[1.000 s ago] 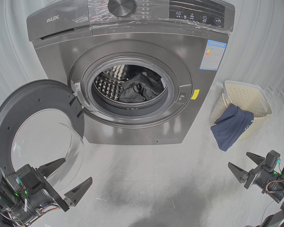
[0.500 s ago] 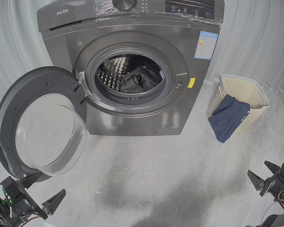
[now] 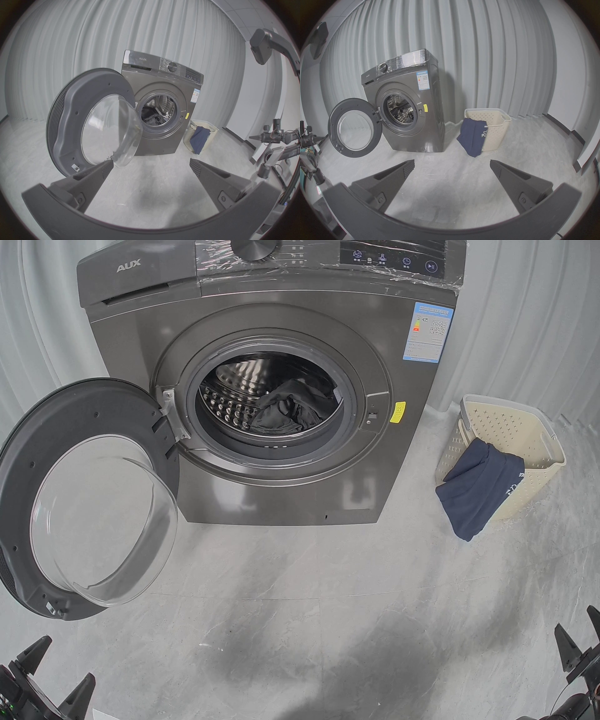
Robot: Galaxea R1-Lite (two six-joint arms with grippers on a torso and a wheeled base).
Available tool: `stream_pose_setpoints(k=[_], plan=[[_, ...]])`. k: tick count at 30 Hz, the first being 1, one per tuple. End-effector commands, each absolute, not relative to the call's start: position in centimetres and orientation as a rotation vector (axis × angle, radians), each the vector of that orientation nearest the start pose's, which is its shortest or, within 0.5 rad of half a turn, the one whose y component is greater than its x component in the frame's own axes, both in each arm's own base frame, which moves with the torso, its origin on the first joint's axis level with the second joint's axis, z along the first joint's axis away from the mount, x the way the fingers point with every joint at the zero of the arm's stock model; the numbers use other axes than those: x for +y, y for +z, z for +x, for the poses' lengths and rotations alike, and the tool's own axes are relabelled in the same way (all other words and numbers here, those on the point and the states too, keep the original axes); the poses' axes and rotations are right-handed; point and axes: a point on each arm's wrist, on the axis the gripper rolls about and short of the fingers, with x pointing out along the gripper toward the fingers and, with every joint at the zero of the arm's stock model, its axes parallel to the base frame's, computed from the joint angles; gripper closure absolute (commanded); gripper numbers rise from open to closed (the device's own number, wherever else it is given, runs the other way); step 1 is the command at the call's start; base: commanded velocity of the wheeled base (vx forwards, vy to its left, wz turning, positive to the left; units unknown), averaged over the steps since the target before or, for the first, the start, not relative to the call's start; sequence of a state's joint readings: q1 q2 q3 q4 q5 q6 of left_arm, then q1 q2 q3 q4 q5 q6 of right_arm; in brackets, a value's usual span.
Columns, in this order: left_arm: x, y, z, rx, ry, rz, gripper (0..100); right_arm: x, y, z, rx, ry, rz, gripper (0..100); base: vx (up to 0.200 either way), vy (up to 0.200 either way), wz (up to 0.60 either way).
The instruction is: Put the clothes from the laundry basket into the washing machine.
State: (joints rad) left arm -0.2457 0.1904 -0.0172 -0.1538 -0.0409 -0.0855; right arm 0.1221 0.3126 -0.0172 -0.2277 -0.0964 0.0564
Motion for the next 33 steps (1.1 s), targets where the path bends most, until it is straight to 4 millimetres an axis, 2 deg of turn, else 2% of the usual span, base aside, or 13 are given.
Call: stream_pose_setpoints(k=[1, 6, 9, 33], plan=[[0.0, 8.8, -1.6, -0.01, -0.181, -0.043, 0, 0.0, 8.1, -2.3, -0.034, -0.016, 0.042, 0, 0.0, -0.2, 0.0], [-0.1, 8.4, -1.8, -0.007, -0.098, 0.009, 0, 0.0, 8.2, -2.3, -0.06, -0.025, 0.045, 0, 0.0, -0.2, 0.0], [-0.1, 8.1, -2.2, -0.039, -0.071, 0.033, 0, 0.0, 7.5, -2.3, 0.006, -0.025, 0.011, 0, 0.0, -0.2, 0.0], [-0.1, 7.6, -2.3, 0.0, -0.069, 0.051, 0, 0.0, 7.6, -2.3, -0.002, 0.0, -0.009, 0, 0.0, -0.2, 0.0]])
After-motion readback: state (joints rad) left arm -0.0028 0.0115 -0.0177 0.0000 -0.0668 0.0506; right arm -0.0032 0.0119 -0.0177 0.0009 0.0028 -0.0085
